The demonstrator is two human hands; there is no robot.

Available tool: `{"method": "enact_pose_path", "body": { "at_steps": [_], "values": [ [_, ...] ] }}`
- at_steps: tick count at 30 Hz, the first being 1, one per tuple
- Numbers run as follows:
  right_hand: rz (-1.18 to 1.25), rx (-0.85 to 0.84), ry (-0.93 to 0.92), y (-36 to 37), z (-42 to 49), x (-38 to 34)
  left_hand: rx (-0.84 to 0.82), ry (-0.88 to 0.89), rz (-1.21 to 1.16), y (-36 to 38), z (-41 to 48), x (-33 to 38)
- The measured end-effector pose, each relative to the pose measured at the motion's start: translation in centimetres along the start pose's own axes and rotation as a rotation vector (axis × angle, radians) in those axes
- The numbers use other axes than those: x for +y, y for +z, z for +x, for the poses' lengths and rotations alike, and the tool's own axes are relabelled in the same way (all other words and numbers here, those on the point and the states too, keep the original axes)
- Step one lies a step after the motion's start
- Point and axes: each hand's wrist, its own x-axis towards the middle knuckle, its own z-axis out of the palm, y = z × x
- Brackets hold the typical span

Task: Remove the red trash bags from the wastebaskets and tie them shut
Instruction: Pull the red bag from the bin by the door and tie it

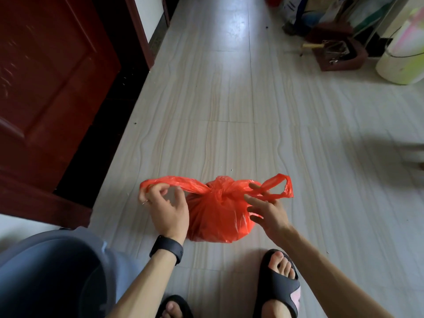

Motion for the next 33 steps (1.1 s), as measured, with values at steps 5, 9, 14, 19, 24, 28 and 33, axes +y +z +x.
{"method": "enact_pose_path", "body": {
  "at_steps": [5,9,14,19,24,28,33],
  "values": [
    [-0.14,0.017,-0.119,0.5,0.5,1.1,0.124,-0.058,-0.059,-0.3,0.2,0.9],
    [-0.15,0.047,-0.168,0.5,0.9,1.0,0.132,-0.083,-0.028,-0.6,0.6,0.9],
    [-0.109,0.07,-0.163,1.5,0.9,1.0,-0.401,-0.178,0.211,0.4,-1.6,-0.3],
    [-0.211,0.141,-0.227,2.0,1.2,0.7,-0.469,-0.208,0.499,2.6,-1.6,-0.4],
    [-0.298,0.121,-0.24,2.3,1.5,0.4,-0.565,-0.462,0.497,3.7,0.1,0.7],
    [-0.541,0.125,-0.269,2.8,2.1,0.9,-0.656,-0.501,0.551,4.8,1.8,1.1],
    [-0.547,0.086,-0.338,4.0,2.4,0.9,-0.632,-0.563,0.567,6.4,2.8,1.0]
  ]
}}
